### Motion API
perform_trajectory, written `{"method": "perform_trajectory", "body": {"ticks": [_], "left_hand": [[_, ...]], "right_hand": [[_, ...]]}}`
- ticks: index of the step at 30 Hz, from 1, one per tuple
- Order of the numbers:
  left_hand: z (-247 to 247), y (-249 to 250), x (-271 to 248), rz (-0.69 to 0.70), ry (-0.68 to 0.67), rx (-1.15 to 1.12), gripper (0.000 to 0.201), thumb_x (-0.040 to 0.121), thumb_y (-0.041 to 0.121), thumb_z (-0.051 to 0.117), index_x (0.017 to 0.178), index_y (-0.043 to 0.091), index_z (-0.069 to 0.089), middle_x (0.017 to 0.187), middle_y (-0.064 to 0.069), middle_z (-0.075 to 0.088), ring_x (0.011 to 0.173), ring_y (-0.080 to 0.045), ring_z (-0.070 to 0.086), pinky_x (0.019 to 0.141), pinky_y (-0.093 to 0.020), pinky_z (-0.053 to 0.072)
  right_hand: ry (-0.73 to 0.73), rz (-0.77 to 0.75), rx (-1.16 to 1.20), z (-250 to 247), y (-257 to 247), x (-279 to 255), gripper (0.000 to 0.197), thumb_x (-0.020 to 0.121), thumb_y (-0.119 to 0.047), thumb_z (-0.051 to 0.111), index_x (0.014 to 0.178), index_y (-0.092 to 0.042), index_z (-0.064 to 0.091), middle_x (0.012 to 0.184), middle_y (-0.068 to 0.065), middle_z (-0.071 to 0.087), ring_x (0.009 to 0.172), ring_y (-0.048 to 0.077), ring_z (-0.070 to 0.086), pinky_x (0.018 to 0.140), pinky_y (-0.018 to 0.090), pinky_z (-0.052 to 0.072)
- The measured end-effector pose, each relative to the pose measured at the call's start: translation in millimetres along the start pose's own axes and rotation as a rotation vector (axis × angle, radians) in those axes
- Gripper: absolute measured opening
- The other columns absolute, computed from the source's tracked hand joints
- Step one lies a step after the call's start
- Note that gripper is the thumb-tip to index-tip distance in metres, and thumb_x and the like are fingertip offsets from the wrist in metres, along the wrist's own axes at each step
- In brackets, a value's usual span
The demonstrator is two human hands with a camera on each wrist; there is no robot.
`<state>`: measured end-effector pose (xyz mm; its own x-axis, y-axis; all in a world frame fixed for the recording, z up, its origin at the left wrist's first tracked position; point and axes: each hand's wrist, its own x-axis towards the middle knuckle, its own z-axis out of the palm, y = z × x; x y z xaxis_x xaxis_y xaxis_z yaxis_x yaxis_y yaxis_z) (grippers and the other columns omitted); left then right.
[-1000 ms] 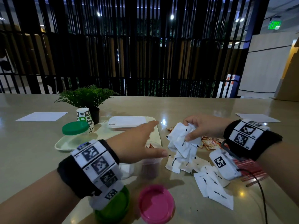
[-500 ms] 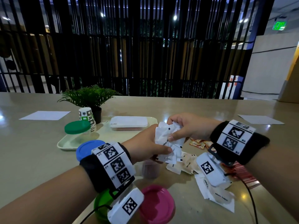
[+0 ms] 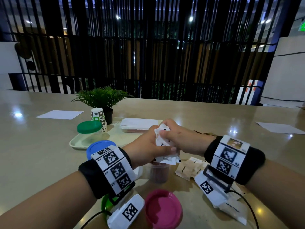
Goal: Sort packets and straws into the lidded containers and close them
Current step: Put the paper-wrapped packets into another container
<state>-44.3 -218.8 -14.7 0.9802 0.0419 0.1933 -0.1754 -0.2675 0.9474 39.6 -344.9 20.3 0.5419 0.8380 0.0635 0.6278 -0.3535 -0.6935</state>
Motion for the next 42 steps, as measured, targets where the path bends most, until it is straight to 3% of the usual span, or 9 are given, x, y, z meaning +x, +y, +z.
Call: {"method": "perform_trajectory", "body": {"ticks": [4,8,13,19,23,29,36,39,42], "left_hand": [[-2,0,-2,-0.045,0.047,-0.007,0.047,0.085,0.000,0.067,0.120,0.022,0.044,0.093,0.006,0.067,0.085,-0.007,0.065,0.063,-0.022,0.053],[-7,0,-2,-0.109,0.041,-0.022,0.070,0.066,0.013,0.064,0.128,0.024,0.035,0.108,-0.011,0.061,0.092,-0.020,0.064,0.063,-0.028,0.053],[-10,-1,-10,-0.123,-0.068,-0.158,0.062,0.070,0.004,0.053,0.128,0.021,0.043,0.113,-0.014,0.060,0.099,-0.025,0.061,0.082,-0.040,0.051],[-13,-7,-8,0.007,0.078,-0.050,0.042,0.084,0.000,0.067,0.116,0.023,0.052,0.109,-0.005,0.068,0.097,-0.015,0.068,0.081,-0.033,0.058],[-11,-4,-8,0.060,0.079,0.042,0.038,0.076,0.009,0.068,0.113,0.006,0.059,0.094,-0.021,0.066,0.080,-0.016,0.065,0.064,-0.028,0.055],[-22,-4,-7,0.003,0.030,-0.007,0.038,0.082,-0.007,0.068,0.115,0.009,0.059,0.085,-0.002,0.069,0.073,-0.009,0.068,0.058,-0.022,0.053],[-28,-8,-4,-0.056,0.022,-0.110,0.031,0.094,-0.005,0.051,0.118,0.014,0.057,0.102,-0.008,0.071,0.082,-0.015,0.069,0.067,-0.027,0.057],[-27,-14,-3,-0.047,0.096,-0.063,0.037,0.093,-0.003,0.057,0.126,0.011,0.051,0.105,-0.010,0.069,0.080,-0.011,0.070,0.063,-0.024,0.055],[-31,-17,-4,-0.041,0.095,-0.033,0.042,0.090,0.000,0.064,0.128,0.011,0.050,0.112,-0.017,0.067,0.092,-0.022,0.070,0.071,-0.035,0.059]], "right_hand": [[-0.011,0.063,0.141,-5,3,4,0.030,0.094,-0.011,0.038,0.122,-0.023,0.041,0.086,0.008,0.047,0.059,0.014,0.040,0.046,0.023,0.032],[0.017,0.003,0.209,-9,13,5,0.038,0.092,-0.019,0.062,0.125,-0.024,0.043,0.086,0.007,0.059,0.056,0.011,0.048,0.048,0.025,0.040],[0.130,0.007,0.287,-9,19,7,0.058,0.075,-0.021,0.080,0.120,-0.025,0.043,0.102,0.015,0.064,0.061,0.014,0.058,0.047,0.024,0.042],[-0.077,0.116,0.345,-2,17,2,0.034,0.087,-0.034,0.065,0.116,-0.018,0.057,0.087,0.003,0.067,0.067,0.013,0.062,0.052,0.025,0.050],[-0.187,0.094,0.471,0,14,-2,0.018,0.092,-0.022,0.059,0.110,-0.019,0.057,0.080,0.000,0.065,0.061,0.009,0.063,0.048,0.021,0.050],[-0.118,0.081,0.551,-3,18,4,0.030,0.089,-0.012,0.062,0.118,-0.006,0.056,0.079,0.004,0.066,0.058,0.011,0.061,0.045,0.018,0.048],[-0.099,0.101,0.638,-3,26,8,0.024,0.090,-0.007,0.059,0.113,-0.015,0.057,0.090,0.005,0.068,0.073,0.014,0.064,0.054,0.020,0.052],[-0.110,0.110,0.623,1,24,9,0.032,0.091,-0.006,0.059,0.121,-0.012,0.052,0.096,0.008,0.065,0.077,0.018,0.064,0.055,0.022,0.054],[-0.126,0.112,0.607,2,22,10,0.039,0.089,-0.004,0.061,0.126,-0.009,0.048,0.102,0.013,0.062,0.083,0.024,0.062,0.056,0.024,0.056]]}}
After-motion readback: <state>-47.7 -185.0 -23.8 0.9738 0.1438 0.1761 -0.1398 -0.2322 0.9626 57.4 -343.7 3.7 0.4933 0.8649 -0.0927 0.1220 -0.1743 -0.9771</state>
